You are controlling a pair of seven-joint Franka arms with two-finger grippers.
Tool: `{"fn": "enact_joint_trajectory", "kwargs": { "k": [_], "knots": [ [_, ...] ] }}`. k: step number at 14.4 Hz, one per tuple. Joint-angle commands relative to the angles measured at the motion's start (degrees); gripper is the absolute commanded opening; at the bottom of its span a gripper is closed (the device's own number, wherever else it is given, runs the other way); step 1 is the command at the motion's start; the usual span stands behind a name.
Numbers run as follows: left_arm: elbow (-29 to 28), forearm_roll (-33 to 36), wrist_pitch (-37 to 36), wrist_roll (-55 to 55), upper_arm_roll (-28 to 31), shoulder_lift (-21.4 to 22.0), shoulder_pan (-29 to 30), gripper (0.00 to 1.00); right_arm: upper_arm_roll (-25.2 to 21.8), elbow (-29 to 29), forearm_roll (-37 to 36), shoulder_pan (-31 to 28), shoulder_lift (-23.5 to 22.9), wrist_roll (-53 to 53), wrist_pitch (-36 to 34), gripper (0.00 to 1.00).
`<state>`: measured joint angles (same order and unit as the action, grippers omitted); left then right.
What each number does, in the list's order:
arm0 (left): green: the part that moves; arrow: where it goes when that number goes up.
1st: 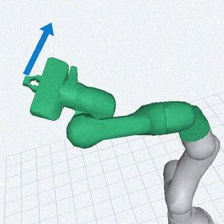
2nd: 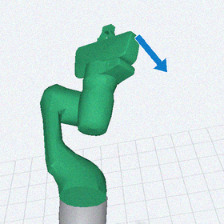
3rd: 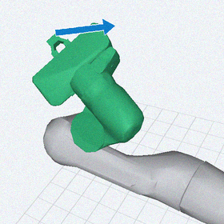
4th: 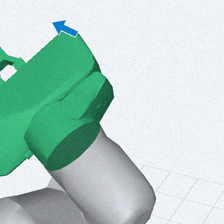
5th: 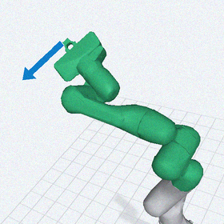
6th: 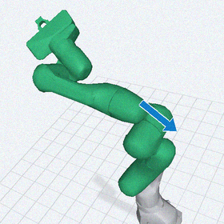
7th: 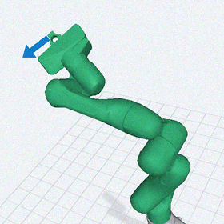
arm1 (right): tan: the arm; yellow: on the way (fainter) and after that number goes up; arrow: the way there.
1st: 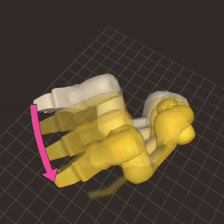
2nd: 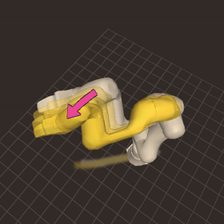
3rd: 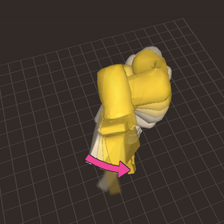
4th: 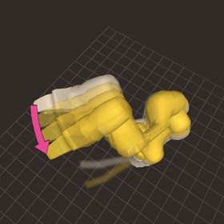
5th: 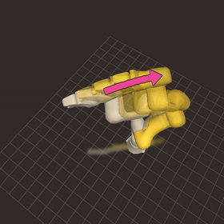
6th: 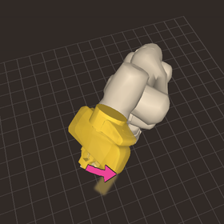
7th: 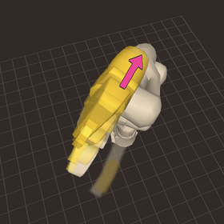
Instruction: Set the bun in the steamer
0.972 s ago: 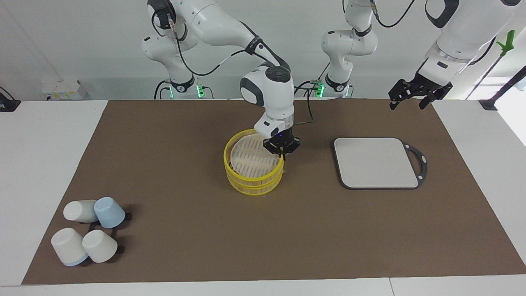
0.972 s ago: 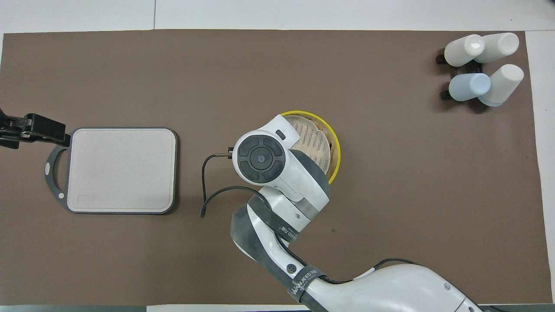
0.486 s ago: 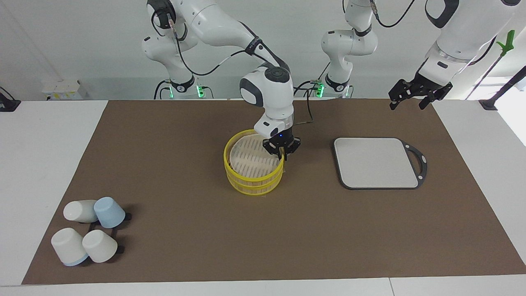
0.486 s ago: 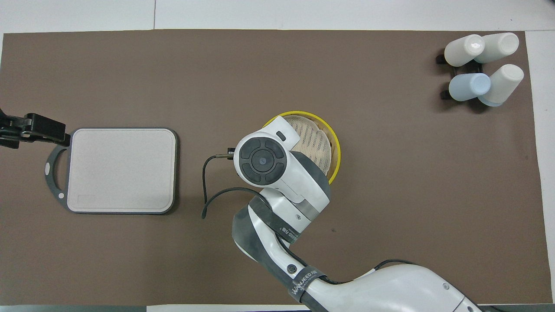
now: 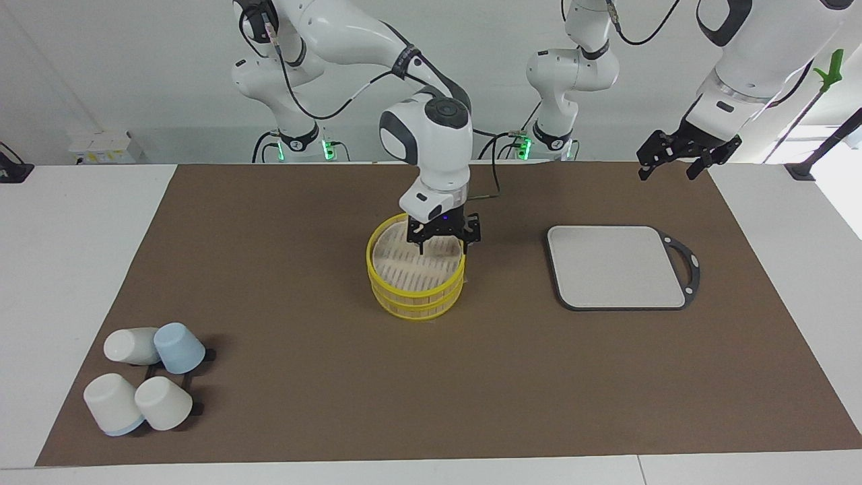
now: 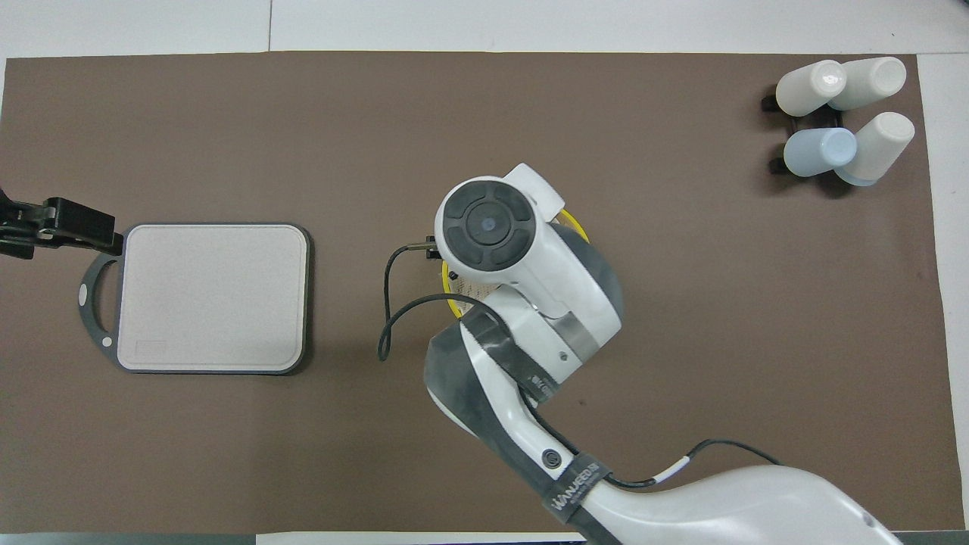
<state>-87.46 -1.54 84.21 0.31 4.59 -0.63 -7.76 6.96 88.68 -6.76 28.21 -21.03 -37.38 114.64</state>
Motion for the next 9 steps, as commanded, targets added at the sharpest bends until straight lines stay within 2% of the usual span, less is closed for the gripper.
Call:
{"fn": "enact_joint_trajectory", "kwargs": {
  "k": [1,4,6,9],
  "knots": [
    [-1.2,-1.0,1.3,-0.9,-0.1,0.6,0.7,1.00,0.8,0.8,0.7,-6.6,5.5,10.5,-4.9,1.00],
    [-1.3,-1.0,1.3,-1.0,-0.1,0.7,0.8,1.00,0.8,0.9,1.1,-13.5,9.7,23.5,-9.9,1.00],
    [-1.3,-1.0,1.2,-0.9,-0.1,0.8,0.7,1.00,0.8,1.1,4.5,-17.3,12.7,28.5,-14.1,1.00],
    [-1.6,-0.9,1.7,-0.9,-0.1,0.8,0.7,1.00,0.7,1.3,4.7,-22.7,16.5,35.3,-20.3,1.00]
  ]
}}
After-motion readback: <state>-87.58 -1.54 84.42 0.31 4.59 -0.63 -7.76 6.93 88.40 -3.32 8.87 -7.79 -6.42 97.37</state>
